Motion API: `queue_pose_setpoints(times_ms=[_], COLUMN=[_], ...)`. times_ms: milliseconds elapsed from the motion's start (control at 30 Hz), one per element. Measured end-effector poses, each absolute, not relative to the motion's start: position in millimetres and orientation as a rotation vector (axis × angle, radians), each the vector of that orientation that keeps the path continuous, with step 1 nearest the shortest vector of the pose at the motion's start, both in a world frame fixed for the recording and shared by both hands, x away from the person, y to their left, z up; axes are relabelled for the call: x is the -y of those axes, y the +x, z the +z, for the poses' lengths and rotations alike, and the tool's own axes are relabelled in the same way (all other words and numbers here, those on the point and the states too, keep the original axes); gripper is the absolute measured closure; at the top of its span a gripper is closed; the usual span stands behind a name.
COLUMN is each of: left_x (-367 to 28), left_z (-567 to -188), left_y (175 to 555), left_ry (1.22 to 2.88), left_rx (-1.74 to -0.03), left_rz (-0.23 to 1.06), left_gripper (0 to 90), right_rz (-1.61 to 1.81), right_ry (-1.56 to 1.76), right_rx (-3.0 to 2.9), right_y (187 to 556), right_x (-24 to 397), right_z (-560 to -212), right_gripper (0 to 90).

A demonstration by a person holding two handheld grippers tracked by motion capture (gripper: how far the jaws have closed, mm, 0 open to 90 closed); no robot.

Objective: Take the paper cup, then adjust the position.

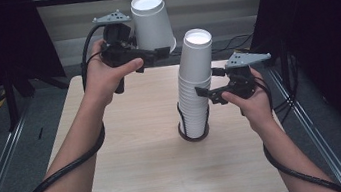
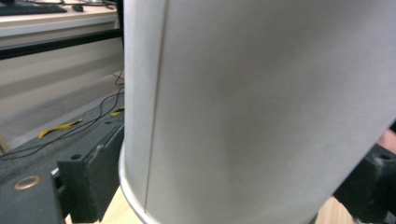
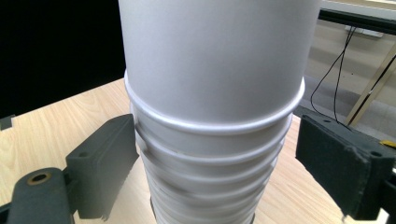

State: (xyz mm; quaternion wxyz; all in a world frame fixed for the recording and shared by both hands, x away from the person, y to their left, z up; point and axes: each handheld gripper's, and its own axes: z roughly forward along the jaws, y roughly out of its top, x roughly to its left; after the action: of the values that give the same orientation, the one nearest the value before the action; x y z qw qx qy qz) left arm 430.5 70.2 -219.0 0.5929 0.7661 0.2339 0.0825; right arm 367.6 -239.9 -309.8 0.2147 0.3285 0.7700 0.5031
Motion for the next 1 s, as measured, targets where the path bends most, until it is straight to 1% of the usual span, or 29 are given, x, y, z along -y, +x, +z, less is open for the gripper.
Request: queue_pose_setpoints(times_ms=[433,1000], left_x=[-98.0,-116.1], left_z=[-248.6,-287.4], left_y=[429.1,420.2], left_ry=[1.822,1.925], left_rx=[-0.609,-0.642], left_rz=[0.207,0.232], left_gripper=[9.8,10.2], right_rz=[1.395,1.350], right_ry=[0.894,0.869], right_rx=[-2.150,-2.189], right_y=[360.9,346.6], right_x=[244.2,254.9], right_z=[-314.3,-326.0], right_gripper=[12.2,12.2])
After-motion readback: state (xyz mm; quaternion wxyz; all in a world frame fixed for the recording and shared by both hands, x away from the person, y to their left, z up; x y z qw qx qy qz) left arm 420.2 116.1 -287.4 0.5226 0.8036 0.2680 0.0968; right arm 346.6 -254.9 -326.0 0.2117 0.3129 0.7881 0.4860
